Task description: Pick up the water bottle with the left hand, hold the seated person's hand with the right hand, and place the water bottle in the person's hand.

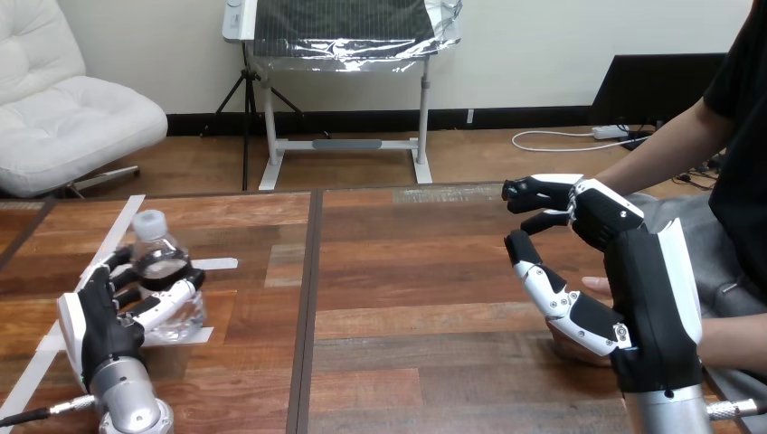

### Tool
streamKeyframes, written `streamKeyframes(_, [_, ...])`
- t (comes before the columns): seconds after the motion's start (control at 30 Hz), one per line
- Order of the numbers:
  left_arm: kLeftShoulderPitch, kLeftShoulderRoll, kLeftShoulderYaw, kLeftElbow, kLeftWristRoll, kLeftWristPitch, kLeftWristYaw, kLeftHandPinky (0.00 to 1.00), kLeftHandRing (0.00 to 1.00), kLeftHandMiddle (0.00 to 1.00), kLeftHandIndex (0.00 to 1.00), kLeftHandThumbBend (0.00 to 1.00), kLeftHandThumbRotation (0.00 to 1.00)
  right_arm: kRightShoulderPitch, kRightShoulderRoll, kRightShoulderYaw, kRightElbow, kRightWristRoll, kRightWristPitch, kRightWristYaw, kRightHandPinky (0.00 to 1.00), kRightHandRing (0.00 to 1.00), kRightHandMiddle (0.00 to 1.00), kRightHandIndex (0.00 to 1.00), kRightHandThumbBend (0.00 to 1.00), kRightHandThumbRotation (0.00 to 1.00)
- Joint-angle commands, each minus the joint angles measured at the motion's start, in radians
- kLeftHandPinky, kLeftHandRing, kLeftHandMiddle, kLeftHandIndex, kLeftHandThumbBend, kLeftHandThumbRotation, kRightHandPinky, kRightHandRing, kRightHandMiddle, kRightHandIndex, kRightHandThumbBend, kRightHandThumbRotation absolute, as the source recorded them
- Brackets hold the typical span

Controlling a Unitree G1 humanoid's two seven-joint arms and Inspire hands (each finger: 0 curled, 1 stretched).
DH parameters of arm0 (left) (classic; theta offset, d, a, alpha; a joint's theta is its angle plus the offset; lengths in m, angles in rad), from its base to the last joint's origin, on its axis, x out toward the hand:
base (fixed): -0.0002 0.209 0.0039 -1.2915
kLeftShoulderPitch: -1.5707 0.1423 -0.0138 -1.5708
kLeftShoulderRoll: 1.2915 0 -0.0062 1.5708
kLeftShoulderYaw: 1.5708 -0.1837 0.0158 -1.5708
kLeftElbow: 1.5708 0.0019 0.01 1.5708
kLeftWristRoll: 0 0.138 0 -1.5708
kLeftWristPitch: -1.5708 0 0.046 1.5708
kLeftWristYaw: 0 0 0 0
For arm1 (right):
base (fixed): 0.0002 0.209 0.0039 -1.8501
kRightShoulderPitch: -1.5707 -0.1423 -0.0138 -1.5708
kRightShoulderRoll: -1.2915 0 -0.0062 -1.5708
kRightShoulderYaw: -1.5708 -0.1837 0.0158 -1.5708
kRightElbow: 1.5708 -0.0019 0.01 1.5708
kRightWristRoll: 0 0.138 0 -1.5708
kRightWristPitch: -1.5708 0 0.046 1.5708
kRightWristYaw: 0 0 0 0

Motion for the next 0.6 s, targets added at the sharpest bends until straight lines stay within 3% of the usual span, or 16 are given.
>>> streamKeyframes(0.0, [-0.087,0.014,-0.008,0.016,0.013,-0.027,-0.008,0.62,0.7,0.73,0.75,0.79,0.13,-0.074,-0.006,-0.014,-0.016,0.018,-0.01,0.001,0.54,0.65,0.68,0.63,0.4,0.12])
streamKeyframes(0.57, [-0.103,0.035,-0.054,0.059,0.091,-0.012,0.018,0.7,0.78,0.8,0.8,0.81,0.25,-0.067,-0.01,-0.016,-0.027,0.025,0.003,0.005,0.54,0.64,0.68,0.63,0.4,0.13])
